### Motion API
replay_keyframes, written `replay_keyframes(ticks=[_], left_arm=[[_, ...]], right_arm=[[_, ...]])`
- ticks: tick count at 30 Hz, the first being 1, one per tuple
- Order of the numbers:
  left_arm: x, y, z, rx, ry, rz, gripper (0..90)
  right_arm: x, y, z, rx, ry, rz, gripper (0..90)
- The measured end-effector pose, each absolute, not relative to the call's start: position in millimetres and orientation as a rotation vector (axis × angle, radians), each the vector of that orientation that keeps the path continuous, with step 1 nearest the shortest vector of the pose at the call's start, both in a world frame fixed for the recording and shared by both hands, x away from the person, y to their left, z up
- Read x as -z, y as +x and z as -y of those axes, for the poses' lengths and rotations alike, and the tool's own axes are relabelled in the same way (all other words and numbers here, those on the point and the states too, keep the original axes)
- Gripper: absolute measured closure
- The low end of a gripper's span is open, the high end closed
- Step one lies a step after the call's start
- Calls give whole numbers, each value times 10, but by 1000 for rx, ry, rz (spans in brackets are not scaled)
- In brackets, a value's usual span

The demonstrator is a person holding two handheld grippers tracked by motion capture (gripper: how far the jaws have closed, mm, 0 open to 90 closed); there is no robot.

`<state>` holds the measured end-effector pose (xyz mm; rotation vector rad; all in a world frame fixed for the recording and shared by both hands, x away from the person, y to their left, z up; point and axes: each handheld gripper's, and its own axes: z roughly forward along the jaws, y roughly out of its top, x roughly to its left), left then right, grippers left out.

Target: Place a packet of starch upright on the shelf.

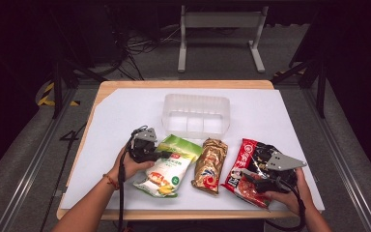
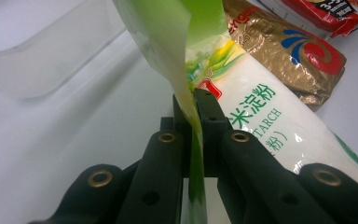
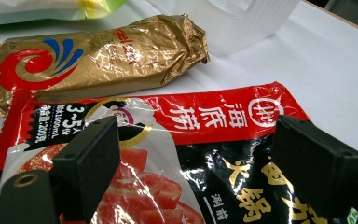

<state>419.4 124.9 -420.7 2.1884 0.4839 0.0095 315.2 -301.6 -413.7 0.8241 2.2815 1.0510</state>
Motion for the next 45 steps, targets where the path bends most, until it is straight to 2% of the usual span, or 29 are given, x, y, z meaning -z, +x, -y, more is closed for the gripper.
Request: replay_keyframes(ticks=[8,14,22,32,45], left_arm=[[3973,4078,-1316,-66,2127,-441,897],[3792,3954,-1342,-189,2088,-421,900],[3647,3827,-1357,-281,2053,-394,900],[3538,3749,-1380,-318,2008,-393,900],[3326,3711,-1464,-387,1862,-442,900]], right_arm=[[4148,3152,2998,-1036,813,-2292,162],[4143,3149,3001,-1040,815,-2286,162],[4145,3149,3007,-1039,813,-2286,162],[4142,3148,3006,-1047,817,-2281,162],[4136,3147,3004,-1058,820,-2278,161]])
